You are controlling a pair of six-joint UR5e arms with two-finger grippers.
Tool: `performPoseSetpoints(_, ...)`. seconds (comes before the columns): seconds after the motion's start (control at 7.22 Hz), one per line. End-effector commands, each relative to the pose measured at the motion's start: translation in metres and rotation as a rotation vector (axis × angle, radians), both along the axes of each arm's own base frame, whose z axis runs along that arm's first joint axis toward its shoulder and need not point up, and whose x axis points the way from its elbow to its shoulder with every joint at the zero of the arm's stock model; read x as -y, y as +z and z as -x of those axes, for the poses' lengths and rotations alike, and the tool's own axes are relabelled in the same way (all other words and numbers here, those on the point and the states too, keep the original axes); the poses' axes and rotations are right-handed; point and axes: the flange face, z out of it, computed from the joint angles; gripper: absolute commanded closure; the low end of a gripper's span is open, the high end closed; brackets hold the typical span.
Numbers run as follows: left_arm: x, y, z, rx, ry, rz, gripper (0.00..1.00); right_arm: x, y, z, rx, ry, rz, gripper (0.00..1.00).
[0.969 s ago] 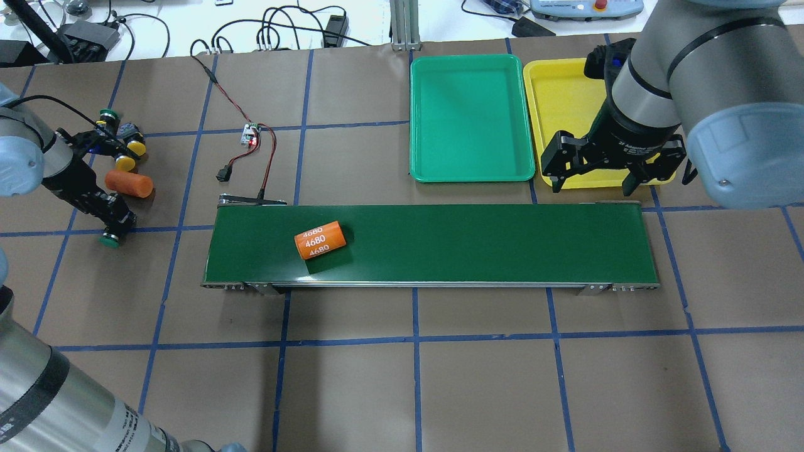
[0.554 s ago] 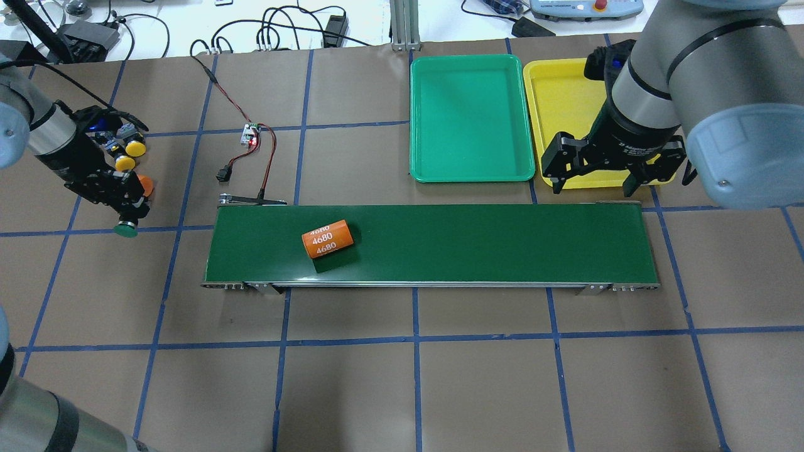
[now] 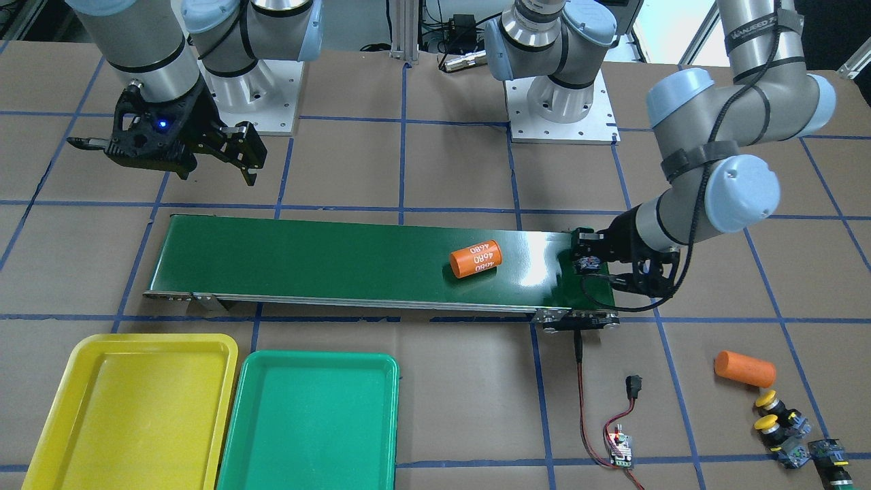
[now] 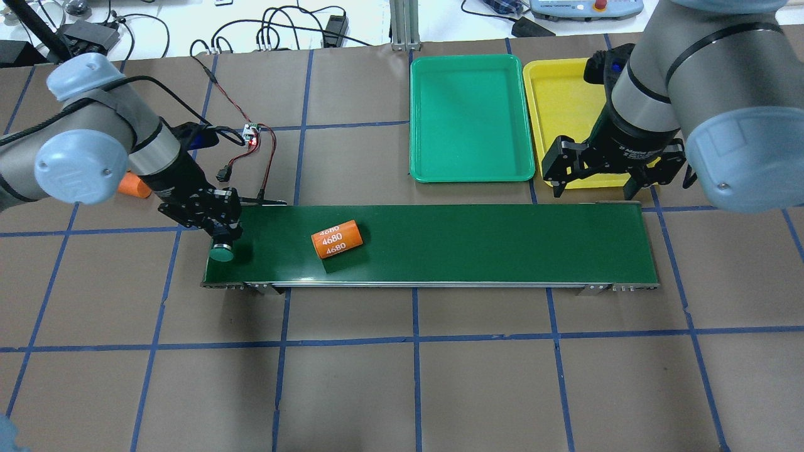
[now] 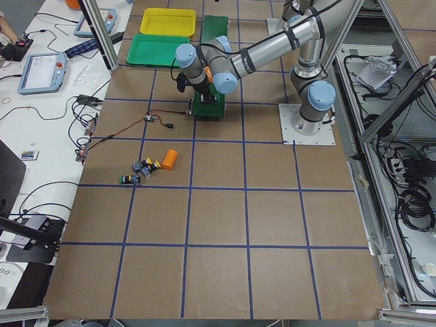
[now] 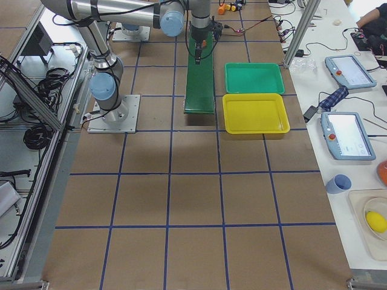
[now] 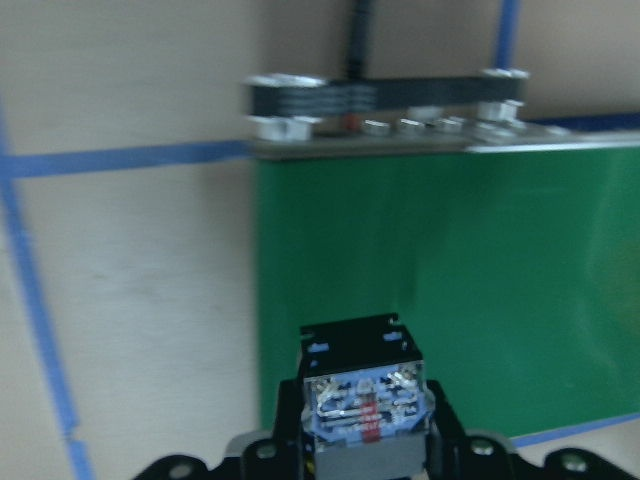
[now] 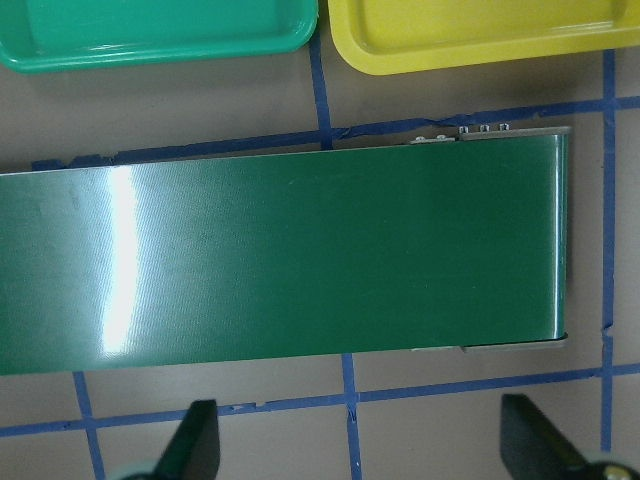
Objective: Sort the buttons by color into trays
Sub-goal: 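Set the push-button upright on the belt and open the left gripper, then grasp a second orange cylinder from the pile with the left gripper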
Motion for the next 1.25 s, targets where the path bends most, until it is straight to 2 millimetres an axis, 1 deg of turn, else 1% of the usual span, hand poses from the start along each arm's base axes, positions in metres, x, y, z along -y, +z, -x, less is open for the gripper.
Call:
performPoseSetpoints(0.0,-0.005,-0.019,0.040,0.012,-0.037,0.030,0.19,0.000,-0.001,0.000,-0.001,0.000,-0.002,0.00)
performPoseSetpoints(0.14,-0.020,-0.028,0.042,0.009,-0.044,0.025,0.00,-0.001,0.000,0.000,-0.001,0.000,0.000,0.00)
performPoseSetpoints(0.28,-0.017,-0.017,0.039,0.017,-0.043,0.061,0.00,0.000,-0.001,0.000,0.001,0.000,-0.003,0.00)
performPoseSetpoints(0.42,0.006,0.019,0.019,0.033,-0.021,0.124,0.00,0.000,-0.001,0.000,0.001,0.000,-0.003,0.00)
performPoseSetpoints(0.55,0.033,0.053,-0.018,0.044,0.005,0.089,0.00,-0.001,-0.003,0.000,-0.001,0.000,-0.009,0.00)
performPoseSetpoints(0.69,0.056,0.063,-0.068,0.006,-0.125,0.115,0.00,-0.003,0.000,0.000,0.001,0.000,-0.006,0.00)
performPoseSetpoints(0.83,0.074,0.062,-0.126,0.000,-0.269,0.155,0.00,-0.003,0.000,0.000,0.001,-0.001,-0.006,0.00)
performPoseSetpoints(0.97,0.090,0.050,-0.175,0.060,-0.469,0.147,0.00,-0.002,-0.001,0.000,0.001,-0.001,-0.009,0.00)
performPoseSetpoints(1.11,0.117,0.029,-0.198,0.088,-0.695,0.202,0.00,-0.001,-0.002,0.000,0.001,-0.001,-0.012,0.00)
